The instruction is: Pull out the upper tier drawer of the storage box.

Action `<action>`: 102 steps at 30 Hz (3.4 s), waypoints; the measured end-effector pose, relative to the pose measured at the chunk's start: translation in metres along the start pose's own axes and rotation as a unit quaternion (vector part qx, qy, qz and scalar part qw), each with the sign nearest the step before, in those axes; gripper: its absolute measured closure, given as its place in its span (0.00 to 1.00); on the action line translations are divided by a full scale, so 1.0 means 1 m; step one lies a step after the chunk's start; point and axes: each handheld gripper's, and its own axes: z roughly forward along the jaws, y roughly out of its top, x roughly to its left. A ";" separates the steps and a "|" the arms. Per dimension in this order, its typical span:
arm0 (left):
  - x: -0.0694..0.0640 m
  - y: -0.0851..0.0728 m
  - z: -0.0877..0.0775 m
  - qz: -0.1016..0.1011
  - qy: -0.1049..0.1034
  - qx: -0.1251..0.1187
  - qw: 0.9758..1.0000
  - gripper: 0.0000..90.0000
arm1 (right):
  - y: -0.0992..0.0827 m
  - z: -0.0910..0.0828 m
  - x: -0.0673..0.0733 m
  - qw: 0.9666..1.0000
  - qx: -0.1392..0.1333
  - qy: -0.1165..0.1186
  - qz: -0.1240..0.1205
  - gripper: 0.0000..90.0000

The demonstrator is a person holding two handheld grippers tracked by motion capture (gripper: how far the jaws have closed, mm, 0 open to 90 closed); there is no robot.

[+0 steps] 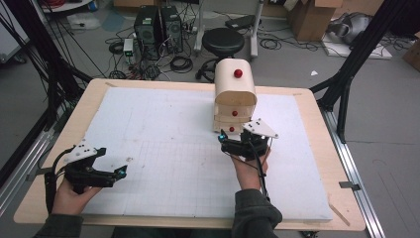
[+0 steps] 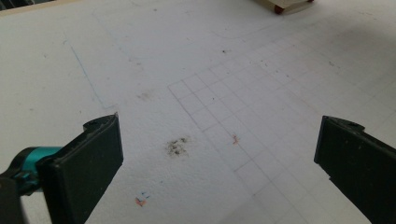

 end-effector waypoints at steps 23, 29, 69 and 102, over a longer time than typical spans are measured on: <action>0.000 0.000 0.002 -0.005 -0.007 0.001 1.000 0.02 | 0.010 0.028 0.008 0.996 -0.017 -0.083 0.004 0.47; 0.001 0.001 0.001 -0.005 -0.009 0.000 1.000 0.02 | 0.012 0.034 0.012 0.994 -0.013 -0.108 -0.003 0.60; 0.001 0.002 -0.001 -0.006 -0.006 -0.004 1.000 0.02 | 0.010 0.022 0.008 0.996 -0.009 -0.092 0.001 0.81; -0.002 0.003 0.001 0.002 -0.007 0.000 1.000 0.02 | 0.002 -0.003 0.011 0.998 -0.009 -0.064 0.007 0.81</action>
